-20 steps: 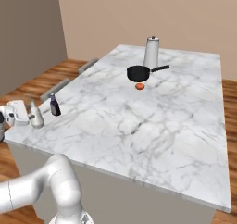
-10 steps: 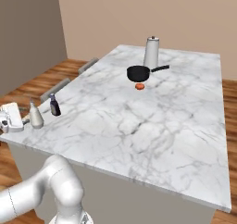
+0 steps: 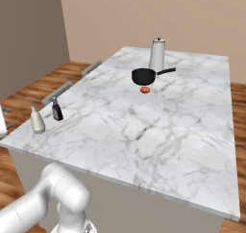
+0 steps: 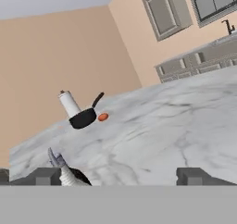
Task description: Move the condiment bottle and oil and vinegar bottle from the cabinet to the dining counter.
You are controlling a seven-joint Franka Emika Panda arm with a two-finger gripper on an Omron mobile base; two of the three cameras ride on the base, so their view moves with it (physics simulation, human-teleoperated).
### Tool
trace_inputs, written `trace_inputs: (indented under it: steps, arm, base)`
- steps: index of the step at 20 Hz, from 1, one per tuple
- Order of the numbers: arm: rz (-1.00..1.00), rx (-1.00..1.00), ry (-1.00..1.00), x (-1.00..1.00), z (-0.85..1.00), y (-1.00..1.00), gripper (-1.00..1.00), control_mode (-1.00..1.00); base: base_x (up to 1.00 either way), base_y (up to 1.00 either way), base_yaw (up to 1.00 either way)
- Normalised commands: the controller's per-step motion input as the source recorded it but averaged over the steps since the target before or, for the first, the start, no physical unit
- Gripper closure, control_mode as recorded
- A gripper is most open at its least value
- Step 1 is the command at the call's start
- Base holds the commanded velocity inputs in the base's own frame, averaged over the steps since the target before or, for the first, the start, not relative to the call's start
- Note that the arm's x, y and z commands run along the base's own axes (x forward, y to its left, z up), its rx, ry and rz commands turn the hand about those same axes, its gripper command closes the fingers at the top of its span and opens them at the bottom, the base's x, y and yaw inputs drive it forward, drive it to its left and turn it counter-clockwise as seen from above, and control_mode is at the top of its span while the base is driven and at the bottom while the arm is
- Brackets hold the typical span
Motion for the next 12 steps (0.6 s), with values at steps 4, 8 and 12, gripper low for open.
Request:
trace_inputs:
  steps: [4,8,12]
  arm:
    - [0.0,0.19,0.18,-0.86,0.59,0.0,-1.0,-1.0]
    - [0.0,0.22,0.25,-0.84,0.36,-0.02,-1.0,-1.0]
    - [0.0,0.24,0.28,-0.75,0.15,-0.2,-1.0,-1.0]
  base:
    - [0.0,0.0,0.0]
    - [0.0,0.0,0.0]
    - [0.0,0.0,0.0]
